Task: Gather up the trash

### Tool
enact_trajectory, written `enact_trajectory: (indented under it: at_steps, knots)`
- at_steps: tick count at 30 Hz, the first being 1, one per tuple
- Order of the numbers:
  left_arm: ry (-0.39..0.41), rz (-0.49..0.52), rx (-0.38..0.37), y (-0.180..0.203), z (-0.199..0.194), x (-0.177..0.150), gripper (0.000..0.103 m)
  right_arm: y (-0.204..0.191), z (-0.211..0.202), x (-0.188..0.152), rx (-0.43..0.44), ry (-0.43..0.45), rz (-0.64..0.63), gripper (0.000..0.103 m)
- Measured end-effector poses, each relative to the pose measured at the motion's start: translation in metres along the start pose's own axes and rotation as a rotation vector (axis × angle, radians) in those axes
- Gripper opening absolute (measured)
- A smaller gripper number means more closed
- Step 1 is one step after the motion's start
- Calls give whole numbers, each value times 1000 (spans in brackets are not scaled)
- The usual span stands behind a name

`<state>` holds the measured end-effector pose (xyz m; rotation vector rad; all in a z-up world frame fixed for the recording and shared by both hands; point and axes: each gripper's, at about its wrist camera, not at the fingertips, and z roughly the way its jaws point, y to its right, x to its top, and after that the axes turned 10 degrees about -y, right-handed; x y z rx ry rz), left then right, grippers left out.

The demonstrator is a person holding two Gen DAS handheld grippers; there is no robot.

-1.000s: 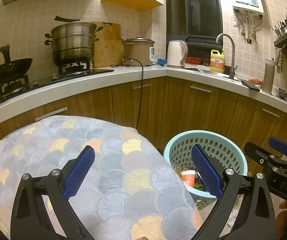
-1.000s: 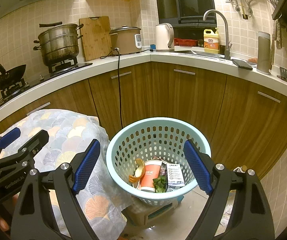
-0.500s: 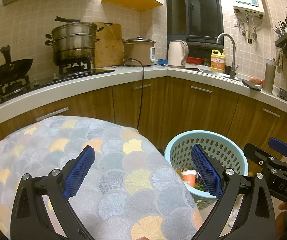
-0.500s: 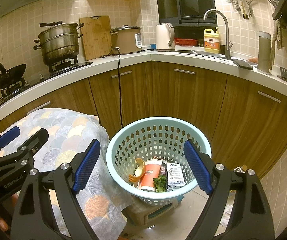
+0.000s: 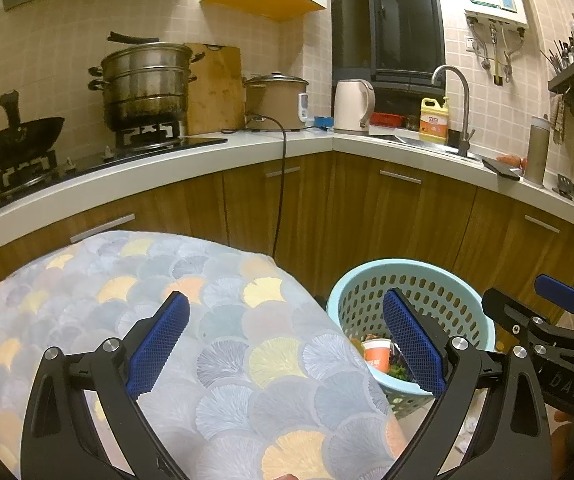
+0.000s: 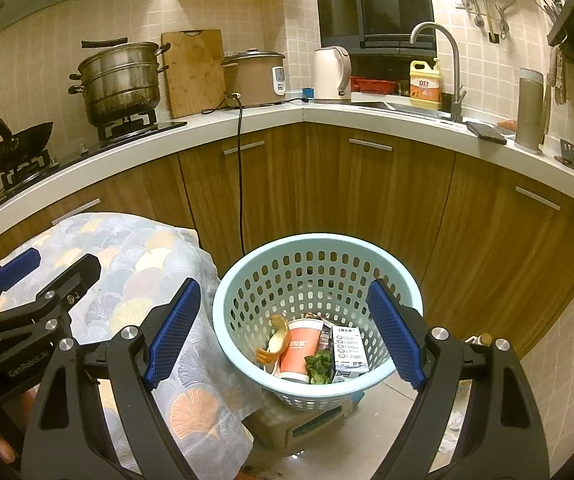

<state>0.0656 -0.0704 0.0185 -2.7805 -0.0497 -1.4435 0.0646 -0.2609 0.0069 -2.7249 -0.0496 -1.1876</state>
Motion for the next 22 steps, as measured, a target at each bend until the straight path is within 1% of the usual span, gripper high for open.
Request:
enact_trajectory:
  at_steps: [5,9,14,18,22]
  knots:
    - [3,-6,11,-1,-1,1,94,-1,-1,1,3,-2,1,81]
    - [10,5,3,-1,-2,1,94,-1,-2,2,4,2,-3,81]
    - [39,39,47,7,-7,0,94,-2,-3,3,7,4,-7,81]
    - [3,26,24,4,-3,2,95,-1,-5,4,5,9,-4,81]
    - [-4,13,11,2,0,3,95,-1,-6,5,2,10,0,81]
